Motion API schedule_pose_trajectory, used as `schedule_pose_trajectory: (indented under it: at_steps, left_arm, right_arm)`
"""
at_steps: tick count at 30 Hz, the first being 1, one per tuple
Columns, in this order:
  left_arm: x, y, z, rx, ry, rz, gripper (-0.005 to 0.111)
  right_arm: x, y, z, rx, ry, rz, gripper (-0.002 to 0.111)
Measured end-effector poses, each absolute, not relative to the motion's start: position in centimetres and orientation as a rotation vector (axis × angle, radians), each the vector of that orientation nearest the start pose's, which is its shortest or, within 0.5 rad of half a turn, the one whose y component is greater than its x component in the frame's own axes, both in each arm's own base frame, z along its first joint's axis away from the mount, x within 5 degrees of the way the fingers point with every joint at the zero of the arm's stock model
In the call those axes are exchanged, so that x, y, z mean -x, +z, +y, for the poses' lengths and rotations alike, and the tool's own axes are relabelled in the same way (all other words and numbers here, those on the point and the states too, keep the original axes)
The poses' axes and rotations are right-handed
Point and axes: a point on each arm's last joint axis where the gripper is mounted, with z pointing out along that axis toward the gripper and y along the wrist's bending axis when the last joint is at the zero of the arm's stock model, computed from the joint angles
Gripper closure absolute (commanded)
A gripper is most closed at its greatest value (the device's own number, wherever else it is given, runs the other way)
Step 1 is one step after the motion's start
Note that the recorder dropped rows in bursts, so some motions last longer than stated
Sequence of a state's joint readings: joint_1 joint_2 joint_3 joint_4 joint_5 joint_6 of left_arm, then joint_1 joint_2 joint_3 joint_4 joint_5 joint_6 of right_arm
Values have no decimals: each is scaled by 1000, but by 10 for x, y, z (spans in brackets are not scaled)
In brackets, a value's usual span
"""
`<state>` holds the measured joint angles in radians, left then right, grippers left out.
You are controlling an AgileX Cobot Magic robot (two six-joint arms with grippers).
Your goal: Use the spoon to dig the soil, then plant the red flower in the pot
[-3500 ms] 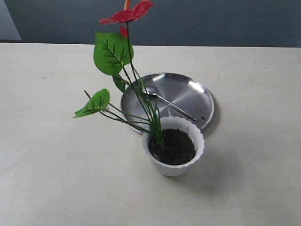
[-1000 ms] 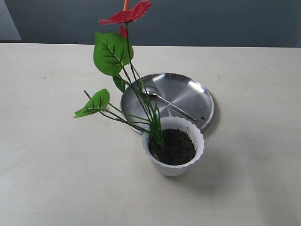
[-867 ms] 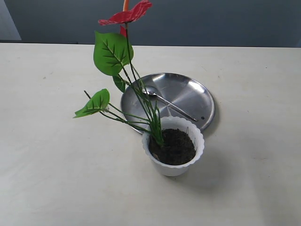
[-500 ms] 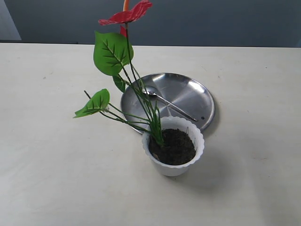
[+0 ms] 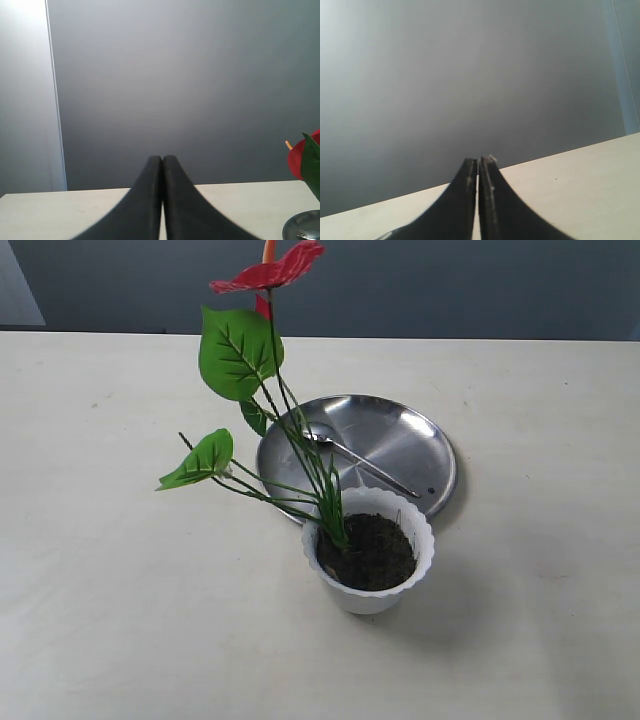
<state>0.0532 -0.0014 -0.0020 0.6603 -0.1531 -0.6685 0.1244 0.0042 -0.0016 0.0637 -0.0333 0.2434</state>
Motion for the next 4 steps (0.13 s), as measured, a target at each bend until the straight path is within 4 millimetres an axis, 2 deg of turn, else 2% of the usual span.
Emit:
schedule_pose_trajectory:
  at_steps: [4]
  left_arm:
    - [-54, 225, -6, -33, -31, 1360, 106]
  right_arm:
    - [-56, 217, 7, -135, 351, 1456, 106]
